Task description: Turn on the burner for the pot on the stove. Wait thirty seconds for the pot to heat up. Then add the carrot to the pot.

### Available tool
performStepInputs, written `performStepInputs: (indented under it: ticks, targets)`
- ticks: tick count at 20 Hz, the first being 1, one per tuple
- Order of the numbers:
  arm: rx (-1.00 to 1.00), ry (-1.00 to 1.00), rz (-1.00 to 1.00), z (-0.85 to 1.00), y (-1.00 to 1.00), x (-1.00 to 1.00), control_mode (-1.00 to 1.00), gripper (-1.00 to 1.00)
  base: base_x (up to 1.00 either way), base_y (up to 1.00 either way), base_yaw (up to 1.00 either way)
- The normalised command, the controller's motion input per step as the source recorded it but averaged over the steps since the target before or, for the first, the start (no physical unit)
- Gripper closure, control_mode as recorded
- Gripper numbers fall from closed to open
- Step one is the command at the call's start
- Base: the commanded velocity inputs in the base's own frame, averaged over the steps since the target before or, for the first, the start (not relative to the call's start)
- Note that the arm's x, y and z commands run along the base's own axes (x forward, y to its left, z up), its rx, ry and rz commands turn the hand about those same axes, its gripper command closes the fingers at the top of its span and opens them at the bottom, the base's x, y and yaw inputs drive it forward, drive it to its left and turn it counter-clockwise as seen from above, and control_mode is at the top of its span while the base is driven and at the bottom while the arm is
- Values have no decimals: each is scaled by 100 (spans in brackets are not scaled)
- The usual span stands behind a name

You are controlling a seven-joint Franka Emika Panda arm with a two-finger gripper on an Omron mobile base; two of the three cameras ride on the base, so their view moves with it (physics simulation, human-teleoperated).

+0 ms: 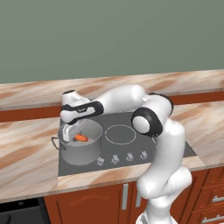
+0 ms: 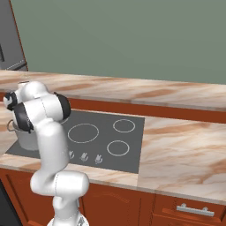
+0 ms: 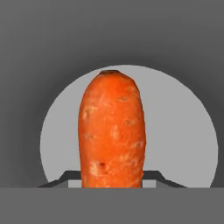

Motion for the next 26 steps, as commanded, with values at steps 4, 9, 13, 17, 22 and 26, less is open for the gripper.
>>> performStepInputs:
  ticks: [4,9,13,17,22,26]
  targets:
    - [-1,0,0,-21,0,14,-100,100,0,0,0]
    - [0,0,0,-25,0,7,-100,100,0,0,0]
    - [0,0,0,-2,0,0,-100,-100,0,0,0]
    - [0,0,0,0,0,0,-100,-100,0,0,0]
    - [0,0,0,3,0,-3,-100,-100,0,0,0]
    - [0,0,0,23,0,-27,-100,-100,0,0,0]
